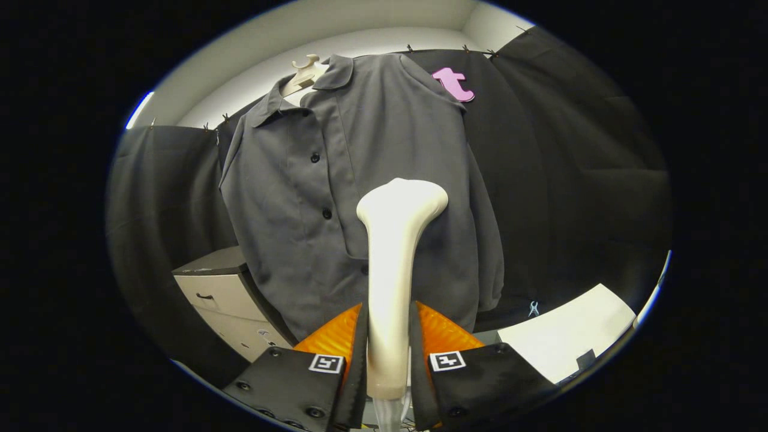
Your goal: Iron the clothes twice with a garment steamer, once on the left side and once on the right side.
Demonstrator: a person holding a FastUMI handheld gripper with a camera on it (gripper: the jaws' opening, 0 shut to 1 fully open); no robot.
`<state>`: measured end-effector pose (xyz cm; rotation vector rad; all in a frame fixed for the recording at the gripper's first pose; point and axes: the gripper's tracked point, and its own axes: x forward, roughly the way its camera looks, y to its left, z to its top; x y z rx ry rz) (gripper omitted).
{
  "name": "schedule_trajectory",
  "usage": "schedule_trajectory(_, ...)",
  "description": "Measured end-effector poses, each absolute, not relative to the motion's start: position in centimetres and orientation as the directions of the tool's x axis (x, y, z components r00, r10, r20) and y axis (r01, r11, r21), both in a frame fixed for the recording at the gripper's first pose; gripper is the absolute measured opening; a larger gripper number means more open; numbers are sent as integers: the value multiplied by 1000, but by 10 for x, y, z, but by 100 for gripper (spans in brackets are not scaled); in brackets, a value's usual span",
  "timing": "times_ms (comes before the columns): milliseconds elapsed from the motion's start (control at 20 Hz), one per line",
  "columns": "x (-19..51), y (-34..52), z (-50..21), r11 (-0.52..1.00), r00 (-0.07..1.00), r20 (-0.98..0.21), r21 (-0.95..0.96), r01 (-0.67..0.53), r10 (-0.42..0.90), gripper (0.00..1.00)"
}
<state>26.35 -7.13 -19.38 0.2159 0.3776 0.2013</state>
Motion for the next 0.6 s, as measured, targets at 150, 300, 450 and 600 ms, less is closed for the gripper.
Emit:
schedule_trajectory(150,260,-71,-207,958,904,-360,245,-148,232,38)
schedule_trajectory(300,255,-73,-222,959,893,-385,245,-142,231,38)
schedule_trajectory(450,250,-75,-236,960,883,-411,246,-133,227,38)
schedule_trajectory(600,244,-76,-249,960,873,-434,250,-123,224,38)
